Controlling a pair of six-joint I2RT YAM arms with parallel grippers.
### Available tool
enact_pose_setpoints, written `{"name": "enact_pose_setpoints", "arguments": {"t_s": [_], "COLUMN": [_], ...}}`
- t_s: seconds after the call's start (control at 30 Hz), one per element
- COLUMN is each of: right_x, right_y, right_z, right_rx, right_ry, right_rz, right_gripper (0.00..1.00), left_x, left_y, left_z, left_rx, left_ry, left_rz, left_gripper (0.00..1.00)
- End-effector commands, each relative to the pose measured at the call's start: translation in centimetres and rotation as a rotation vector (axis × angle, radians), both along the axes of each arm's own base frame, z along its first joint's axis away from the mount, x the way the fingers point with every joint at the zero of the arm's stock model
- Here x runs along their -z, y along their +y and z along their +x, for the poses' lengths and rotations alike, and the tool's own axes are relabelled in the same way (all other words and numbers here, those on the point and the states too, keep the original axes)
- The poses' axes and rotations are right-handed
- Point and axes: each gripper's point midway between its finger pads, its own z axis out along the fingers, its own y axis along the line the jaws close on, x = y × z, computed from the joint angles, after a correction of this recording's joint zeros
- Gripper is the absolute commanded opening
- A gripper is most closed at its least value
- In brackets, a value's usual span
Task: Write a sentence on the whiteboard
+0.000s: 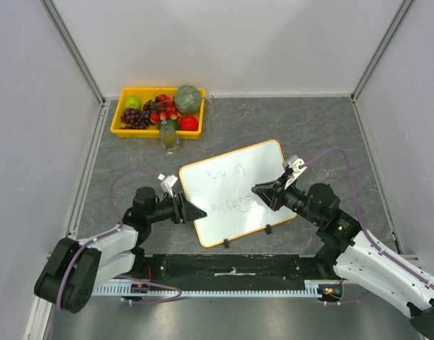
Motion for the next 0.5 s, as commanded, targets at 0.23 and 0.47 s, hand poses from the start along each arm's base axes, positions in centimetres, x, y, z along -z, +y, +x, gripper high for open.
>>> {"name": "enact_pose_setpoints", "arguments": {"t_s": [0.23,0.47], "right_x": [-1.4,-0.5], "right_y": [0.3,-0.5], "right_z": [-0.5,0.1], "right_rx": [-0.026,0.013], "right_ry": [-0.017,-0.032], "right_rz": [0.053,-0.012], "right_gripper": [0.0,0.0], "left_x": [0.0,1.5], "left_y": [-1.9,-0.7], "left_z": [1.6,2.2], "left_rx": [0.034,-0.03], "left_ry": [-0.05,-0.026], "left_rz": [-0.022,0.073], "left_gripper": [0.08,0.02]}}
